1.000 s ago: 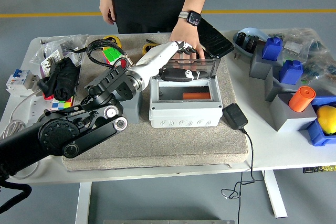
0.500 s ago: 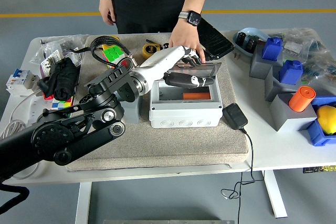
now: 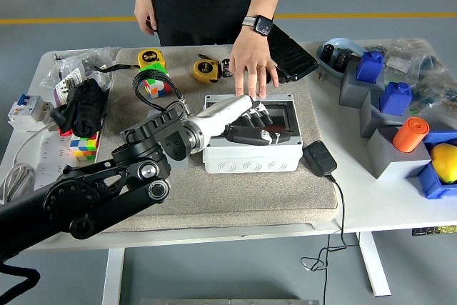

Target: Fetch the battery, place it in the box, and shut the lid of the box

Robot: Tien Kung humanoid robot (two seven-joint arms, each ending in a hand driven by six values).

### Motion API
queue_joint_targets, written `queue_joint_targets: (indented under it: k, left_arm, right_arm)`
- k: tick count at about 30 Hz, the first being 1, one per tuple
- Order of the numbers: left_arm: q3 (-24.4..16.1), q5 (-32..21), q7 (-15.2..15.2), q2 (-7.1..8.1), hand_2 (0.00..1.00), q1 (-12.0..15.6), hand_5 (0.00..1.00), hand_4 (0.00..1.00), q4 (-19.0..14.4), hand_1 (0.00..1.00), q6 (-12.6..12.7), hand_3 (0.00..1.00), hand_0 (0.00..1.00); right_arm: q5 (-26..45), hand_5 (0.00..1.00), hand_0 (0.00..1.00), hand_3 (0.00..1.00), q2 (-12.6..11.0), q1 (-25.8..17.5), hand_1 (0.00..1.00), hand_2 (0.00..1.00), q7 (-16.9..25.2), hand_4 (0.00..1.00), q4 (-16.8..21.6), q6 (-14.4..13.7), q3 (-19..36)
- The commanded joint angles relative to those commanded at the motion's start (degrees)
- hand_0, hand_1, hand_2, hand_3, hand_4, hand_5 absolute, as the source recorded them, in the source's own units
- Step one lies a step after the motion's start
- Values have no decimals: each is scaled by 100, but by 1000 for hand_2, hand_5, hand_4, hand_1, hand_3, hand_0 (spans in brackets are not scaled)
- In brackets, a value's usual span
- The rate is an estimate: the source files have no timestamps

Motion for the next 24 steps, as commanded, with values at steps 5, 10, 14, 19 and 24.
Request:
queue_joint_targets:
  k: [5, 10, 14, 19, 24]
  left_arm:
    - [-56, -34, 19, 23, 654, -1, 727, 998, -38, 656, -31, 639, 673]
    - [-81, -64, -2, 30, 654, 8, 730, 998, -38, 655, -21, 639, 676]
    - [-146, -180, -270, 28, 654, 67, 730, 998, 75, 655, 249, 639, 676]
    - [-449, -597, -929, 60, 667, 252, 725, 998, 251, 685, 967, 662, 656]
    - [-983, -1163, -1672, 117, 655, 546, 714, 998, 364, 680, 1765, 669, 606]
  right_arm:
    - [0, 477, 572, 585, 6, 3, 642, 668, 0, 948, 0, -2, 3]
    - [-5, 477, 572, 585, 3, 7, 642, 668, -2, 949, 2, -4, 12]
    - [0, 477, 572, 585, 5, 13, 642, 668, -1, 949, -1, -7, 7]
    - [10, 478, 572, 585, 11, 16, 642, 667, 7, 948, 1, -9, 13]
    - [11, 479, 571, 585, 6, 11, 642, 667, 4, 949, -3, -8, 10]
